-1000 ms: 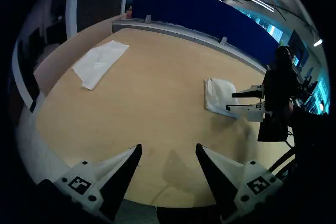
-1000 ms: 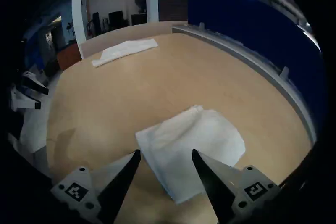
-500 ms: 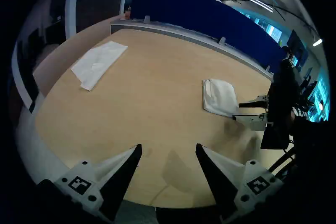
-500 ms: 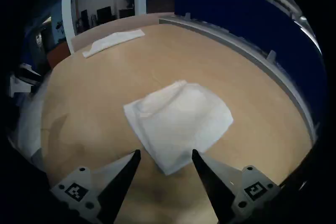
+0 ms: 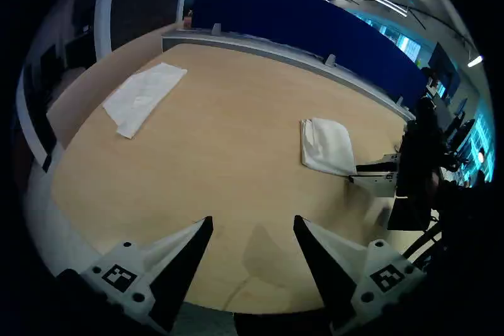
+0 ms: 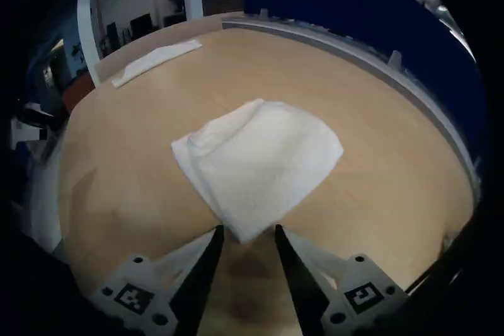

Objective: Fold towel

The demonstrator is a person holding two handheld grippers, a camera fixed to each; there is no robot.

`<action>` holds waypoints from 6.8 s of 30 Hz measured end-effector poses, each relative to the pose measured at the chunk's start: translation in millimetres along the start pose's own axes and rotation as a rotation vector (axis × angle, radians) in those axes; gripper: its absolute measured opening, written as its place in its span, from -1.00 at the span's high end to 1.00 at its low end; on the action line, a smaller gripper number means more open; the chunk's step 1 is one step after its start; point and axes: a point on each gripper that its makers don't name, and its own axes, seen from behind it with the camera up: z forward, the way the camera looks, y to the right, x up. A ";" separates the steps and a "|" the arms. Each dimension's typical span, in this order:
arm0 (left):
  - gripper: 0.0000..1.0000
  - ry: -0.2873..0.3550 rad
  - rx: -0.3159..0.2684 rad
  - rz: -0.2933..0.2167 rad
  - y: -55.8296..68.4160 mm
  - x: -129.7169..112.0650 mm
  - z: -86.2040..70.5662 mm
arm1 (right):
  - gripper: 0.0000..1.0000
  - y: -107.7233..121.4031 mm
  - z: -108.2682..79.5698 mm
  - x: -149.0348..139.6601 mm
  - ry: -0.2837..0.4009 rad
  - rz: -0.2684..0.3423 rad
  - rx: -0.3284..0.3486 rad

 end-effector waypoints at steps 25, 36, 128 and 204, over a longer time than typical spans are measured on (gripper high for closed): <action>-0.90 0.009 -0.006 0.005 0.0 7.0 3.8 | 0.78 -3.6 -18.9 25.9 0.048 0.000 0.007; -0.90 0.043 -0.020 0.009 4.8 24.4 2.5 | 0.80 16.5 -65.9 104.7 0.178 -0.020 -0.015; -0.90 0.061 -0.069 0.116 78.5 70.7 18.4 | 0.82 393.6 -326.4 88.0 0.207 0.148 -0.464; -0.90 0.047 -0.114 0.211 107.9 68.3 8.0 | 0.22 333.0 -297.3 -185.0 -0.038 0.449 -0.553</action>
